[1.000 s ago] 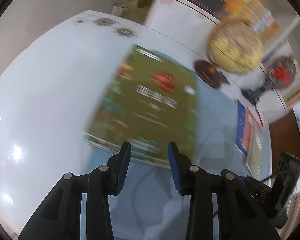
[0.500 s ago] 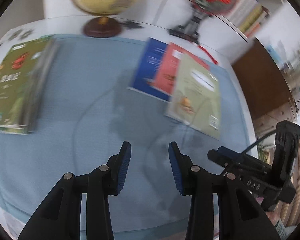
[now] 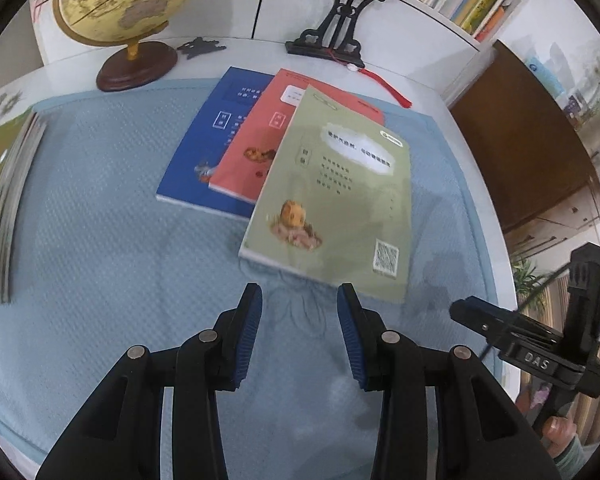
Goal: Organize books
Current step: 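Grip the light green book's edge with both grippers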
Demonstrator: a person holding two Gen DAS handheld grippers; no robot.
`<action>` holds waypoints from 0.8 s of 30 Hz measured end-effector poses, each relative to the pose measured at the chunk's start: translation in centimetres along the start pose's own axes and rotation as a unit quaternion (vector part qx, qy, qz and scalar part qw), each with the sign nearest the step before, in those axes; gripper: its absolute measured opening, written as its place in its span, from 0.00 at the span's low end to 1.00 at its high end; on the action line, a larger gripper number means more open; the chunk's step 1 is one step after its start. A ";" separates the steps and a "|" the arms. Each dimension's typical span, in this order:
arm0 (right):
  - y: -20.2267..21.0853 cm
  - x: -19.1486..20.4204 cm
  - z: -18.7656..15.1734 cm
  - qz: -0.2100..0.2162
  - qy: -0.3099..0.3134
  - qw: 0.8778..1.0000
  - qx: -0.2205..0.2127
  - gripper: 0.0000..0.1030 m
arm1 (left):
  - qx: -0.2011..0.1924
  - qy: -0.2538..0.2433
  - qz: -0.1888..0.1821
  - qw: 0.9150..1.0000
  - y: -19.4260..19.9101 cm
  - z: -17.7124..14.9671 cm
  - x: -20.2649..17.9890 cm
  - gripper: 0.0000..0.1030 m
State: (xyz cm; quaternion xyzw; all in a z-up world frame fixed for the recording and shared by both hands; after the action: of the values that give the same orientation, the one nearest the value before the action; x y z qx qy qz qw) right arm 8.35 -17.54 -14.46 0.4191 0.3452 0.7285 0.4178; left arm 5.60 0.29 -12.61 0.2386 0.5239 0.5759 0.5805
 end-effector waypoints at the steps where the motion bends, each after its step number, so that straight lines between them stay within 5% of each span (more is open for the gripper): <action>1: -0.2 -0.1 0.4 -0.001 0.004 1.000 -0.001 0.50 | 0.000 0.002 0.004 1.000 -0.4 0.5 0.0 0.35; 16: -6.3 -0.7 8.5 -0.003 0.032 0.999 -0.015 0.50 | -0.018 0.026 0.053 0.998 -7.6 6.1 1.7 0.35; 19: -7.2 -0.6 9.3 -0.001 0.031 0.999 -0.015 0.50 | -0.038 0.034 0.050 0.997 -8.3 6.3 1.8 0.35; 24: -7.7 0.2 9.2 -0.006 0.043 0.999 -0.023 0.52 | -0.015 0.009 0.041 0.999 -8.9 4.6 0.5 0.37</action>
State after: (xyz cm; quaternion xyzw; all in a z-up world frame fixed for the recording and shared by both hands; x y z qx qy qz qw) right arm 18.99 -12.75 -17.23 0.3750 0.3485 0.7512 0.4167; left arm 13.28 0.22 -19.09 0.2459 0.5102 0.6089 0.5554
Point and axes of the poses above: each gripper's, at about its wrist camera, not at the fingertips, and y roughly against the way its jaws point, x to its left, z to its top, the point moved 7 cm from there along -y, roughly the way its jaws point, and after that the axes turned 9 degrees about y, right-handed, at the moved point
